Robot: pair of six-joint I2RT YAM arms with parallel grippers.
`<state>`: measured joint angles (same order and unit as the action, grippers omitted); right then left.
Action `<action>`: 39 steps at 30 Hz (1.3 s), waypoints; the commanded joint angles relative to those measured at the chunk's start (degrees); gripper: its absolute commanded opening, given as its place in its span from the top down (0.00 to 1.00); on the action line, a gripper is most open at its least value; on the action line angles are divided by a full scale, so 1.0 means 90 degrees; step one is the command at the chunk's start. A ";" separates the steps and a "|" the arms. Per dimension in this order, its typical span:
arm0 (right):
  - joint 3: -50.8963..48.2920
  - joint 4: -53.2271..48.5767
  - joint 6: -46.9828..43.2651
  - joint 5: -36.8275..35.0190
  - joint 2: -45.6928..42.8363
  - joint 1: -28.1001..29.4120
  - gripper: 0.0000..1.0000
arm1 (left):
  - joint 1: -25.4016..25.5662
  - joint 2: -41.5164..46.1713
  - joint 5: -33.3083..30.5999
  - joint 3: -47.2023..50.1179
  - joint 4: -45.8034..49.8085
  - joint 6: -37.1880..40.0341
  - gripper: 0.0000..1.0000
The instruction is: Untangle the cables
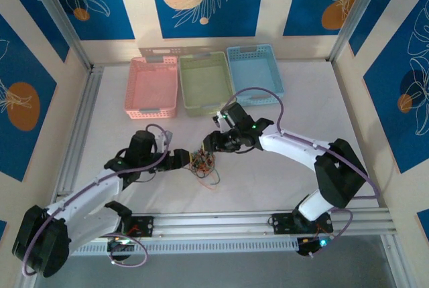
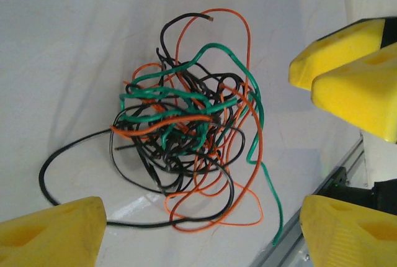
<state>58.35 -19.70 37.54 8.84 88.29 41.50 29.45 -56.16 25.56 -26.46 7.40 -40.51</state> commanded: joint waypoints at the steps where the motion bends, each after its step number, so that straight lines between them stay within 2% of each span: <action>1: -0.0101 -0.0232 0.0052 -0.0002 -0.0103 -0.0152 0.54 | 0.0217 -0.0317 -0.0464 -0.0354 0.0187 0.0528 0.24; 11: -0.0222 -0.0242 0.0209 -0.0032 -0.0117 -0.0352 0.52 | 0.0532 -0.0732 -0.0640 -0.0715 0.0194 0.0862 0.30; 15: -0.0131 -0.0330 0.0334 0.0007 0.0081 -0.0415 0.44 | 0.0817 -0.0664 -0.1011 -0.1031 0.0777 0.1006 0.30; 20: 0.0139 -0.0436 0.0447 0.0099 0.0482 -0.0426 0.44 | 0.1130 -0.0326 -0.1392 -0.1285 0.1334 0.1131 0.27; 26: 0.0341 -0.0295 0.0656 0.0117 0.0845 -0.0422 0.49 | 0.1302 -0.0611 -0.1608 -0.1444 0.1553 0.1293 0.27; 29: 0.0401 -0.0255 0.0700 0.0086 0.0943 -0.0384 0.57 | 0.1368 -0.0792 -0.1677 -0.1512 0.1482 0.1320 0.28; 39: 0.0479 -0.0123 0.0794 0.0062 0.1035 -0.0362 0.68 | 0.1599 -0.1338 -0.1958 -0.1806 0.1568 0.1542 0.30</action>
<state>60.64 -20.99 43.94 9.02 96.82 37.91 42.65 -67.90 9.52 -41.04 20.34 -28.10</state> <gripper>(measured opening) 0.330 0.709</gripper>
